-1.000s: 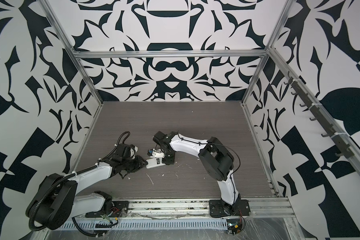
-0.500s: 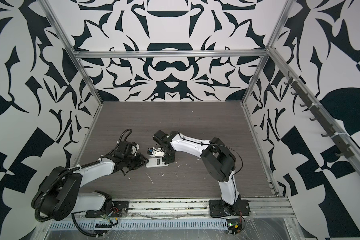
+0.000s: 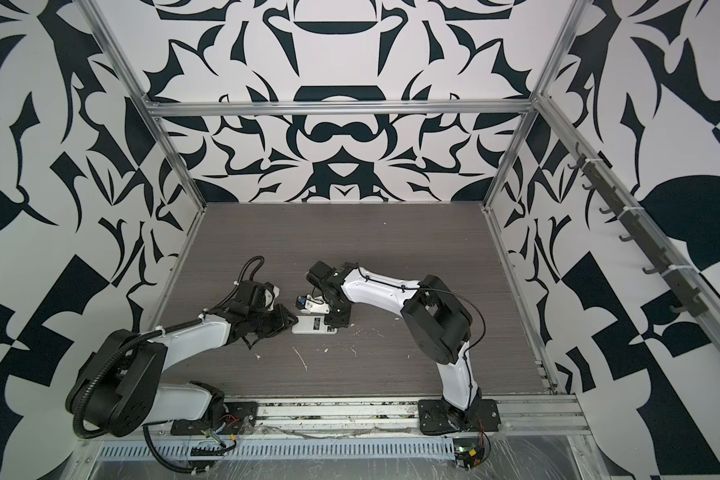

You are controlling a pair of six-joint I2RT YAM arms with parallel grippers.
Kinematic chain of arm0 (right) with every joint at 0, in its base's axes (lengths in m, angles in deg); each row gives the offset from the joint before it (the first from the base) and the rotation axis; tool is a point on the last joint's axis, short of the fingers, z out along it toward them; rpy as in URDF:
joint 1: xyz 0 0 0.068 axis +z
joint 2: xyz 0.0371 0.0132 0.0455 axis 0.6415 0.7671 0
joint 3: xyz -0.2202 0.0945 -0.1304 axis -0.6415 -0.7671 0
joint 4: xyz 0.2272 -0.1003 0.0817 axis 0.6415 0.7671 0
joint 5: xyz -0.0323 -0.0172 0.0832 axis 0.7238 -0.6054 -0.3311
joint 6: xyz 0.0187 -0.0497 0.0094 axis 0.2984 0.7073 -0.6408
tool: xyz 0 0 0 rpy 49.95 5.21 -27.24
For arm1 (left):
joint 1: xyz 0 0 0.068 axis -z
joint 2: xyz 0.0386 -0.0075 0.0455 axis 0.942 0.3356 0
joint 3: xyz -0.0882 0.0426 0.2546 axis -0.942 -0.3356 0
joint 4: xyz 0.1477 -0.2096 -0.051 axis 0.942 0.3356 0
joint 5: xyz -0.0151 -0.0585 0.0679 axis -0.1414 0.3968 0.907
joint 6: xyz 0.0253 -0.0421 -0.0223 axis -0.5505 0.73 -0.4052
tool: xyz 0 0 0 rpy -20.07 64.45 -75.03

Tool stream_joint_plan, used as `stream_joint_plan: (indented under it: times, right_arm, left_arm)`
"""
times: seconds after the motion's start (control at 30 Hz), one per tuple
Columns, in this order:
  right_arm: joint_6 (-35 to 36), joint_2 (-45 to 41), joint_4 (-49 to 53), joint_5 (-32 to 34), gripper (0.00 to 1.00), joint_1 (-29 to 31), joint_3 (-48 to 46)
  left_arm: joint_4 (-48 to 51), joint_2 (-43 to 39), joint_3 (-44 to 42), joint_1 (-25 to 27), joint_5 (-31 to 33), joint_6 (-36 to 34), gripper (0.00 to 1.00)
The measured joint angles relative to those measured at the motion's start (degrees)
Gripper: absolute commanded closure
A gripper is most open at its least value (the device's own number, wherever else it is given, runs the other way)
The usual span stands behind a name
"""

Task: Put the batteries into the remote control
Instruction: 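Lower the cover onto the compartment opening with the right gripper, then slide the white cover along the remote toward the left gripper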

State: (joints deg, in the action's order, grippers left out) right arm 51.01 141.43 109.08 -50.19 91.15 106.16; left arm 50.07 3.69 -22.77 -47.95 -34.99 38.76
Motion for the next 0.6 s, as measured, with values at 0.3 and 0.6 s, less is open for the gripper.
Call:
stream_joint_plan:
  times: [0.3,0.6]
  right_arm:
    - [-1.1,0.0,0.6,0.0,0.77,0.4,0.0]
    - [-5.7,0.0,2.5,1.2,0.79,1.8,0.5]
  left_arm:
    - [-1.2,0.5,0.0,0.0,0.0,-0.2,0.74]
    - [-1.2,0.5,0.0,0.0,0.0,-0.2,0.74]
